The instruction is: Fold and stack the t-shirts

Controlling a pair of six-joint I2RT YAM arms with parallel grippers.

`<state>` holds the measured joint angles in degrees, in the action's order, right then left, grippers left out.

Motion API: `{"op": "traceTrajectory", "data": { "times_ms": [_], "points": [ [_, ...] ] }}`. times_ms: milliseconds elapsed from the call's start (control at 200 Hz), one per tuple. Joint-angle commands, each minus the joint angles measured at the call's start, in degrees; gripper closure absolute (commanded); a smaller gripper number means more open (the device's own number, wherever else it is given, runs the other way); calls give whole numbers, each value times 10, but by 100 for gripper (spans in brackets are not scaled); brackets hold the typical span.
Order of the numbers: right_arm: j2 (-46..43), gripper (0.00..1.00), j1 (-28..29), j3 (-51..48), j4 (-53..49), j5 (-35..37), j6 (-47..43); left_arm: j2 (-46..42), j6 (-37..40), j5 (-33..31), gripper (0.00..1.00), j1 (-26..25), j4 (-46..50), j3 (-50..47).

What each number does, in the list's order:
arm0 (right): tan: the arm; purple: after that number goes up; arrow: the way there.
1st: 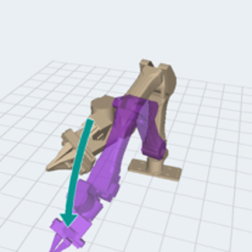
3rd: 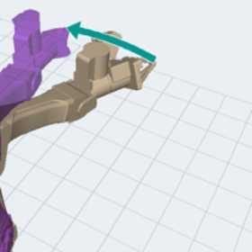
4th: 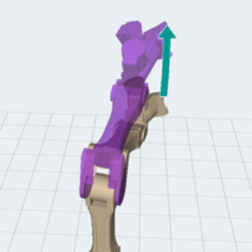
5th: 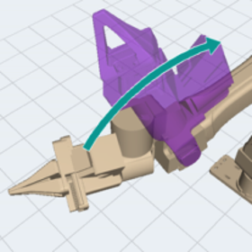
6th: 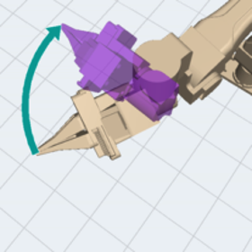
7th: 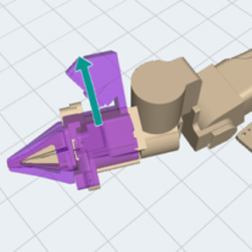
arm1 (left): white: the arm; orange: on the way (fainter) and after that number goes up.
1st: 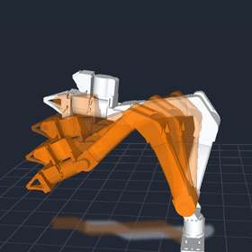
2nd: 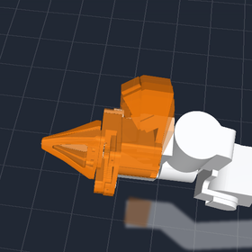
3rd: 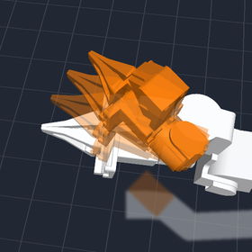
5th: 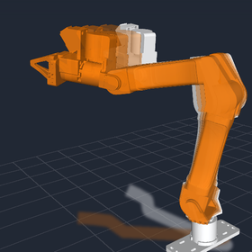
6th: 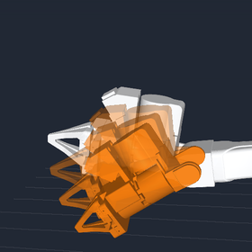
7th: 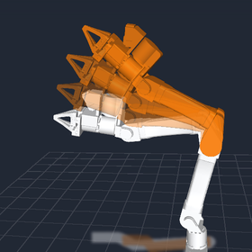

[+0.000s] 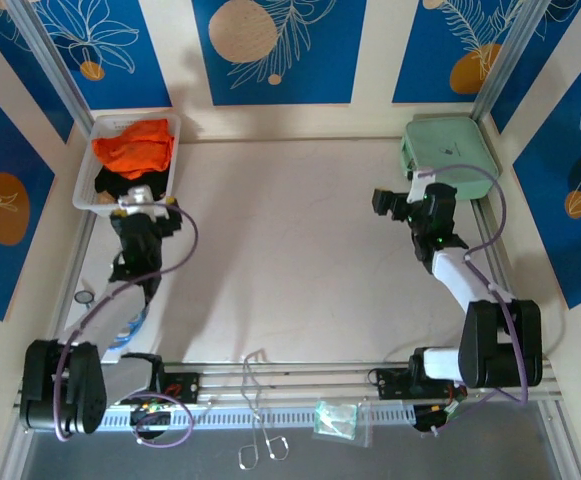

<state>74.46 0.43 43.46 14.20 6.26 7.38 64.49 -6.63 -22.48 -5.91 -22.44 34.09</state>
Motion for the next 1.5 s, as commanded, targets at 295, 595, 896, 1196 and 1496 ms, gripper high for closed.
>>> {"op": "traceTrajectory", "data": {
  "times_ms": [295,595,896,1196,1496],
  "points": [
    [58,0,26,188,-343,-58,53,324,-93,-40,4,40,573,580],
    [67,2,70,188,-363,-60,41,577,-94,-19,15,82,638,859],
    [83,7,93,185,-385,-57,32,696,-120,48,16,121,599,940],
    [89,13,119,192,-402,-48,33,727,-131,85,27,125,546,950],
    [66,22,129,203,-422,-42,26,708,-127,109,93,125,534,930]
  ]
}}
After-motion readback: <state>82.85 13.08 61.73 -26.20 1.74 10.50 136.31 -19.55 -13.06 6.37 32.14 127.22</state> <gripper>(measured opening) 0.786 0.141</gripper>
